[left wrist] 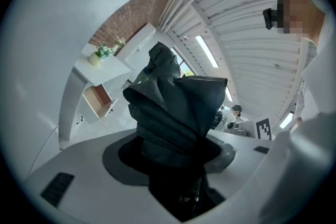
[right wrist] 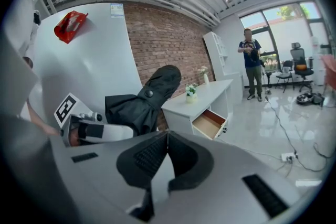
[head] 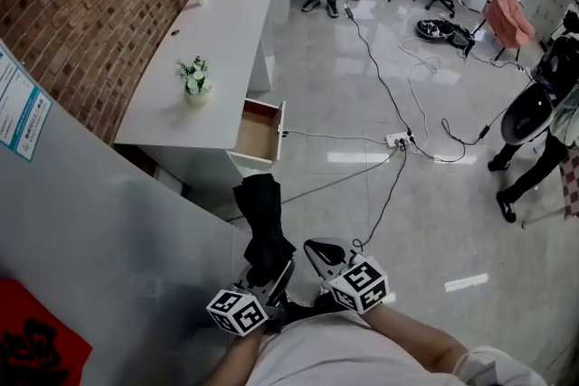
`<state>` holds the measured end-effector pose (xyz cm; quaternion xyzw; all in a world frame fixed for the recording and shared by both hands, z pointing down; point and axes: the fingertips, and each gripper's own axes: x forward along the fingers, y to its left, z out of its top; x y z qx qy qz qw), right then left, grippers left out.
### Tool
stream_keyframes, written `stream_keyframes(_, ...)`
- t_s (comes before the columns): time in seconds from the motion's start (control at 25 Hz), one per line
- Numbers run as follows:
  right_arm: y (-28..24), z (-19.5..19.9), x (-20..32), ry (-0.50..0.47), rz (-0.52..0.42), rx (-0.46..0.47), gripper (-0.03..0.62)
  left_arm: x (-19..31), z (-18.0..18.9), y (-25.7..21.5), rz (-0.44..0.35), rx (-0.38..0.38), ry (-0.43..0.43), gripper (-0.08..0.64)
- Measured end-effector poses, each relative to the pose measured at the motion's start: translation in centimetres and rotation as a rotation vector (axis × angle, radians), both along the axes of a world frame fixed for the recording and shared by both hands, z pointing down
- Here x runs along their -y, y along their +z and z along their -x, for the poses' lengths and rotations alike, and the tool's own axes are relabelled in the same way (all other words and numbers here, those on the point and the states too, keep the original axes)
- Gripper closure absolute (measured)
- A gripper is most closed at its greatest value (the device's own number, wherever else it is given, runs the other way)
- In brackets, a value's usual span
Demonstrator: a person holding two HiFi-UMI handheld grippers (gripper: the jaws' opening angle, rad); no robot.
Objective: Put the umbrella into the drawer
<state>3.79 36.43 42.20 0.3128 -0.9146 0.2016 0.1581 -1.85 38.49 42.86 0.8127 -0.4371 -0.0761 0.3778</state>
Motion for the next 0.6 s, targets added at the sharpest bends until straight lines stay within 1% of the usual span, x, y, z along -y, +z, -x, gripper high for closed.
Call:
stream_keyframes(0.32, 0.4, -2.7, 1.0, -0.008, 0.009, 0.023, 0.575, 1.4, -2.4, 0.4, 0.009, -0.001, -0.011, 0.318)
stream_keyframes(0.6, 0.7, -4.8, 2.5, -0.050, 0.018, 0.045, 0.576, 2.9, -5.2, 0.3, 0.007, -0.016, -0.029, 0.318)
